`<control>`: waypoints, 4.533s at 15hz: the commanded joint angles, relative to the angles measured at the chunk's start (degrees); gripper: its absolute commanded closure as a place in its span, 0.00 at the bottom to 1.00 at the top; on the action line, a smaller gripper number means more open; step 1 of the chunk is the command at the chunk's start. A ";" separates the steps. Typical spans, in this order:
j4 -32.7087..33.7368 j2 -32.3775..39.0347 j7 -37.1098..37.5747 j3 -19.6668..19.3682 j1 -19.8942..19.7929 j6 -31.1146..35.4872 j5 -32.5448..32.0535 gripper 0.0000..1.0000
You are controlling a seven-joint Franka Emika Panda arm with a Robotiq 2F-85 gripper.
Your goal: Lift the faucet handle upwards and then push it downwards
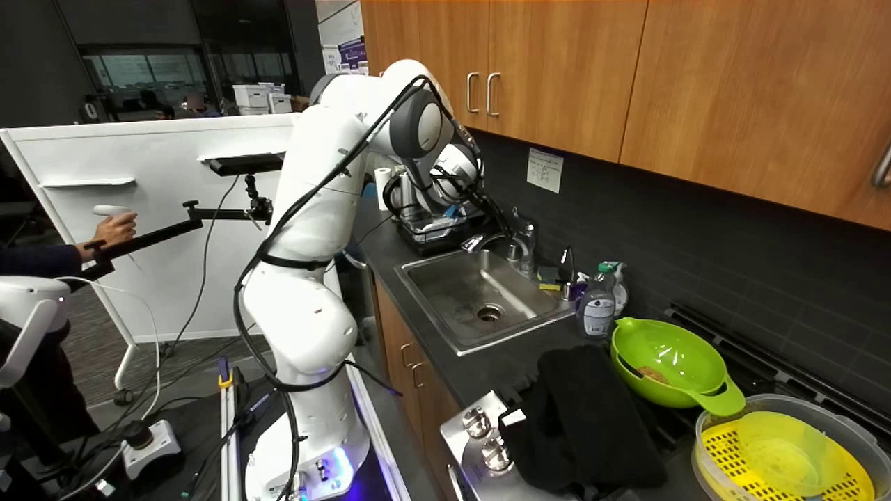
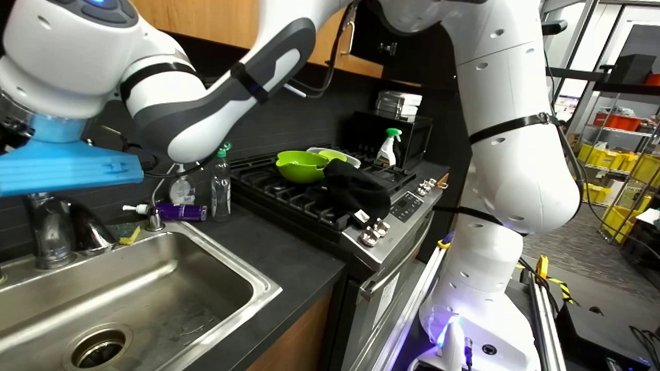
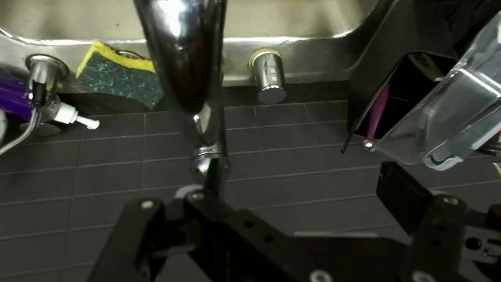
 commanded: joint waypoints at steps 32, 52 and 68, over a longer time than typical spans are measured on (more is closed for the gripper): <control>22.53 18.21 -8.08 -6.99 0.66 4.79 -5.00 0.00; 21.39 16.98 -9.21 -8.06 0.96 4.46 -3.95 0.55; 16.35 12.93 -9.01 -8.59 0.19 3.94 -4.45 0.00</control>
